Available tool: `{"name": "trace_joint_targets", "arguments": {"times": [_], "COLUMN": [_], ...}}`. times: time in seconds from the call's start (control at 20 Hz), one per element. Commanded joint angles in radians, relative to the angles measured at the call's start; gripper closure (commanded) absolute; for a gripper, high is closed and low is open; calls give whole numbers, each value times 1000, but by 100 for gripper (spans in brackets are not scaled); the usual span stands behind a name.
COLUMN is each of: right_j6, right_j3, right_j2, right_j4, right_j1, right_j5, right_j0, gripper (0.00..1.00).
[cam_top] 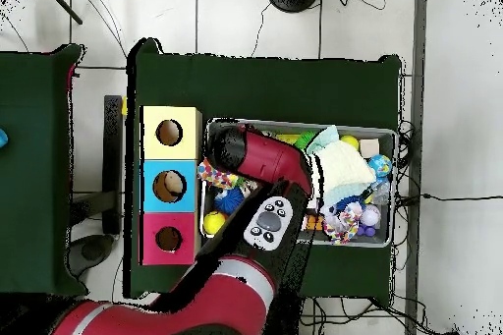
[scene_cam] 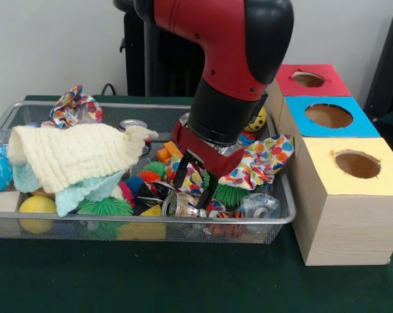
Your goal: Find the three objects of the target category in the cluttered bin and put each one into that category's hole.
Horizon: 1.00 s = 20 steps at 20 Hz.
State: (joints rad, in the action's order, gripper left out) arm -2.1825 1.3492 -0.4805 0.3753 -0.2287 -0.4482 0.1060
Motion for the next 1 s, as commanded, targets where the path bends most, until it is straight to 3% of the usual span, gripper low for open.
{"name": "trace_joint_targets", "arguments": {"times": [0.05, 0.15, 0.6, 0.9, 1.0], "right_j6": [-271, -283, -231, -211, -220], "right_j3": [144, 187, 275, 307, 286], "right_j2": [130, 185, 284, 410, 374], "right_j4": [59, 84, 153, 187, 192], "right_j1": [82, 61, -66, -123, -129], "right_j5": [135, 218, 178, 243, 206], "right_j0": [-16, -35, -68, -135, -110], "gripper": [0, 0, 0, 0, 0]}}
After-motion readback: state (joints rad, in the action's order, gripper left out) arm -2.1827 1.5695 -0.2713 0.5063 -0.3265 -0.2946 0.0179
